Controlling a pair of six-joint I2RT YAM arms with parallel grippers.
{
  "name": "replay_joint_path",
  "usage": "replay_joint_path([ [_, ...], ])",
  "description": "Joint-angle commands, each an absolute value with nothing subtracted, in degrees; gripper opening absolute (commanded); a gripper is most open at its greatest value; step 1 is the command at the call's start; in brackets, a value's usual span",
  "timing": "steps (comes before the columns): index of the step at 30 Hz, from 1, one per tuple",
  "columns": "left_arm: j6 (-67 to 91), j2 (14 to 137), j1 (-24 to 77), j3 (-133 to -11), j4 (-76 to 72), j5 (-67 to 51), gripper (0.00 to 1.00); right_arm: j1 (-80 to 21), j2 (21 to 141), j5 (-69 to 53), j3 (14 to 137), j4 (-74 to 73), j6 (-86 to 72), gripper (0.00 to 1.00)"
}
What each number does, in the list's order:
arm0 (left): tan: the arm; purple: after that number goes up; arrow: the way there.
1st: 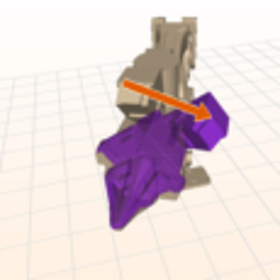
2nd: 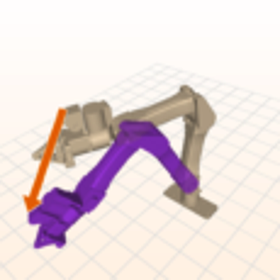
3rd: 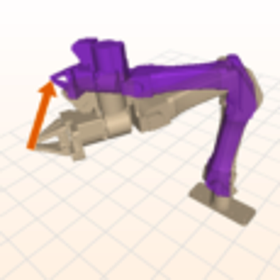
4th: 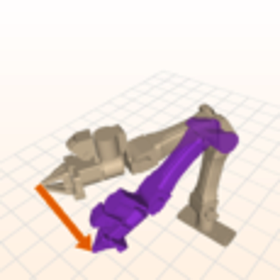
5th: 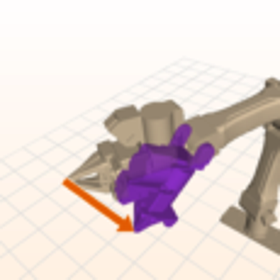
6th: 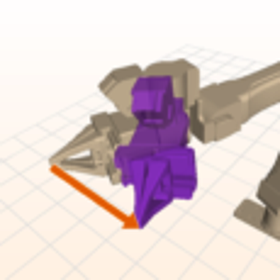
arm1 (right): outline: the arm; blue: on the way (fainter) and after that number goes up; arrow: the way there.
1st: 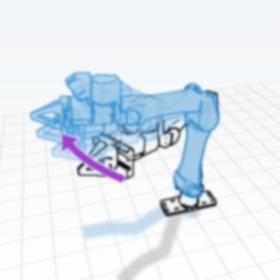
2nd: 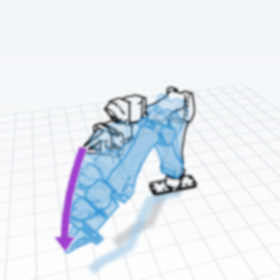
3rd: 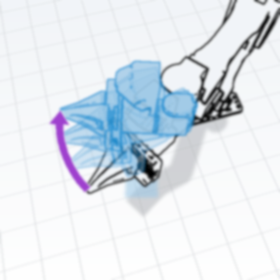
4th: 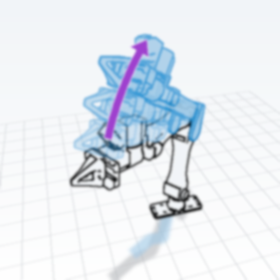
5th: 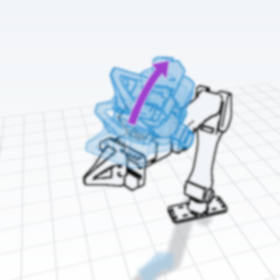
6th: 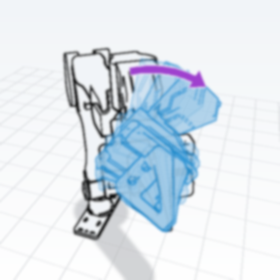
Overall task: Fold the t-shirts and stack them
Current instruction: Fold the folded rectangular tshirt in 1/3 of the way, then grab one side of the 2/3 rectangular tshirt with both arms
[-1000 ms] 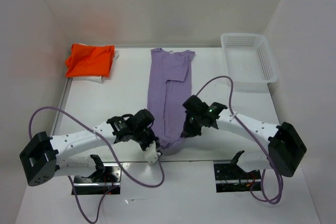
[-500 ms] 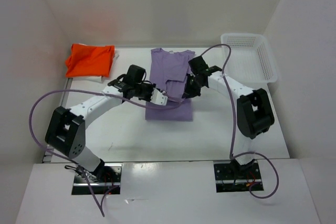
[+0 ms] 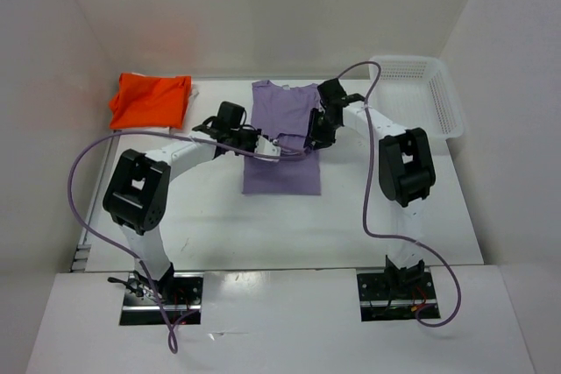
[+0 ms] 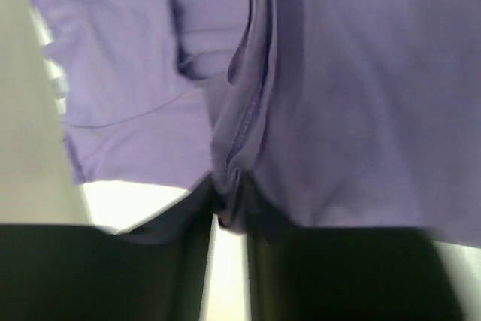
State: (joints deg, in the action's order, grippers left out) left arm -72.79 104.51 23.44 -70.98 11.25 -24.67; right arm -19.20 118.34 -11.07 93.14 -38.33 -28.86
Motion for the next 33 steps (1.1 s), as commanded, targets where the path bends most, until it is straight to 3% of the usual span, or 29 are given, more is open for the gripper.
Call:
replay_joint_path([
  [1,-74.09,105.29,22.76,-69.26,-0.57,-24.80,0.33,-16.71,118.92,-6.08,96.94,-39.90,-28.74,0.47],
  [4,-70.24,105.82,22.76,-69.26,-6.74,-19.71,0.53,-16.17,118.92,-4.49,102.29,-39.90,-28.74,0.76],
  [5,-69.09,105.82,22.76,-69.78,-7.99,-18.47,0.64,-16.17,118.92,-4.48,104.22,-40.60,-27.61,0.76],
  [8,-66.36,103.45,21.53,-71.36,-8.96,-14.60,0.80,-16.79,116.46,-0.99,108.54,-42.36,-25.67,0.77],
  [12,-70.91,96.53,19.61,-71.37,-0.04,-14.05,0.83,-16.79,106.48,-0.26,98.73,-43.15,-23.74,0.74],
  [14,-81.79,91.36,19.60,-71.37,18.39,-17.74,0.83,-16.79,102.67,-2.89,88.37,-41.32,-23.73,0.73],
  [16,-87.94,86.77,22.40,-61.04,26.01,-16.54,0.85,-17.48,97.57,-6.13,78.81,-38.86,-24.77,0.73],
  [18,-90.43,80.18,27.12,-51.55,22.54,-13.55,0.92,-18.45,94.33,-7.38,73.85,-37.45,-25.92,0.75],
  [19,-91.57,78.50,28.64,-44.02,20.93,-12.32,1.00,-19.68,93.78,-7.99,70.17,-36.83,-26.62,0.76],
  [22,-90.79,75.41,32.43,-39.56,17.23,-13.18,1.00,-22.92,93.78,-9.93,66.01,-34.46,-30.40,0.80],
  [33,-89.75,87.87,32.96,-38.75,3.35,-11.17,1.00,-23.99,96.24,-10.45,62.23,-29.62,-33.93,0.82],
])
